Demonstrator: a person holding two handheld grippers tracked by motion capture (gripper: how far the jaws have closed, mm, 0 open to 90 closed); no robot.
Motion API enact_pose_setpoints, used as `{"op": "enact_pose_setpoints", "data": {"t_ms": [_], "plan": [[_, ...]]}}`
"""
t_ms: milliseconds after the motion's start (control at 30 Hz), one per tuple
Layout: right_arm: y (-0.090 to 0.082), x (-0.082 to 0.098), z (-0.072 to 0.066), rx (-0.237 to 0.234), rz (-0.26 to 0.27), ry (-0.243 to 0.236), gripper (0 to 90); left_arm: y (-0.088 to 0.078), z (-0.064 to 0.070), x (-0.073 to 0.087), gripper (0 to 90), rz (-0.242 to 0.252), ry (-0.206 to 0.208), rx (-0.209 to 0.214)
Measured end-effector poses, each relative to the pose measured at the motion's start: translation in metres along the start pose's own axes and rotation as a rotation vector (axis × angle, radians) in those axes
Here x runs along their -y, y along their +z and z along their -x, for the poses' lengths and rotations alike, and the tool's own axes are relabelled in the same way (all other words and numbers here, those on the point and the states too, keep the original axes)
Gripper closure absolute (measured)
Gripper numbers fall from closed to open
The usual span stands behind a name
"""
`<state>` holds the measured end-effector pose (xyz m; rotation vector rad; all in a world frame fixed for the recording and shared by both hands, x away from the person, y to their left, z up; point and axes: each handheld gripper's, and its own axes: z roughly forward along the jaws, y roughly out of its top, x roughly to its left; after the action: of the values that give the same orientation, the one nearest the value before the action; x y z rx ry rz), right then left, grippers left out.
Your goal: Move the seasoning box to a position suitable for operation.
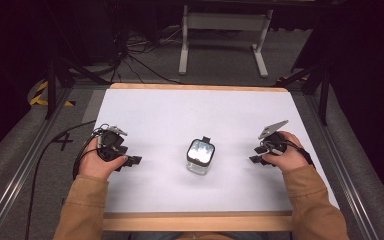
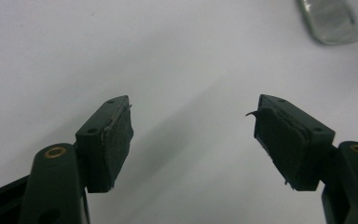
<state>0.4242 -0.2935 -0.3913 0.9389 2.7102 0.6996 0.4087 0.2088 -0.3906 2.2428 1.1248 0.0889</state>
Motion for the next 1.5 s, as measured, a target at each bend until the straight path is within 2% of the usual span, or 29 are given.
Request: {"op": "enact_pose_setpoints", "data": {"t_ms": [167, 267, 400, 467, 567, 700, 833, 967, 1100, 1333, 1400, 1500], "plan": [[-0.004, 0.004, 0.0, 0.011, 0.015, 0.01, 54.3, -0.002, 0.007, -0.006, 36.0, 0.018, 0.037, 0.01], [-0.005, 0.006, 0.0, 0.014, 0.028, 0.013, 54.3, -0.006, 0.014, -0.01, 42.0, 0.064, 0.064, 0.051], [-0.005, 0.007, -0.002, 0.02, 0.038, 0.015, 54.4, -0.007, 0.02, -0.015, 49.6, 0.096, 0.085, 0.06], [-0.006, 0.009, -0.003, 0.016, 0.039, 0.013, 54.4, -0.004, 0.026, -0.019, 51.8, 0.112, 0.103, 0.076], [-0.006, 0.012, -0.006, 0.022, 0.037, 0.017, 54.4, 0.002, 0.035, -0.025, 54.1, 0.11, 0.146, 0.111], [-0.005, 0.015, -0.01, 0.011, 0.031, 0.015, 54.6, 0.011, 0.044, -0.032, 57.4, 0.122, 0.188, 0.125], [-0.008, 0.019, -0.013, 0.013, 0.038, 0.019, 54.9, 0.019, 0.051, -0.038, 62.6, 0.13, 0.203, 0.15], [-0.01, 0.023, -0.014, 0.012, 0.036, 0.027, 55.1, 0.028, 0.056, -0.045, 74.6, 0.129, 0.21, 0.156], [-0.011, 0.025, -0.014, 0.015, 0.037, 0.035, 55.6, 0.045, 0.06, -0.049, 80.5, 0.114, 0.213, 0.168], [-0.011, 0.025, -0.014, 0.01, 0.039, 0.031, 55.8, 0.061, 0.065, -0.052, 82.1, 0.108, 0.208, 0.17], [-0.01, 0.025, -0.015, 0.004, 0.034, 0.033, 55.7, 0.069, 0.068, -0.053, 82.4, 0.109, 0.205, 0.193], [-0.011, 0.025, -0.015, 0.005, 0.039, 0.033, 55.7, 0.075, 0.074, -0.053, 82.9, 0.089, 0.218, 0.196]]}}
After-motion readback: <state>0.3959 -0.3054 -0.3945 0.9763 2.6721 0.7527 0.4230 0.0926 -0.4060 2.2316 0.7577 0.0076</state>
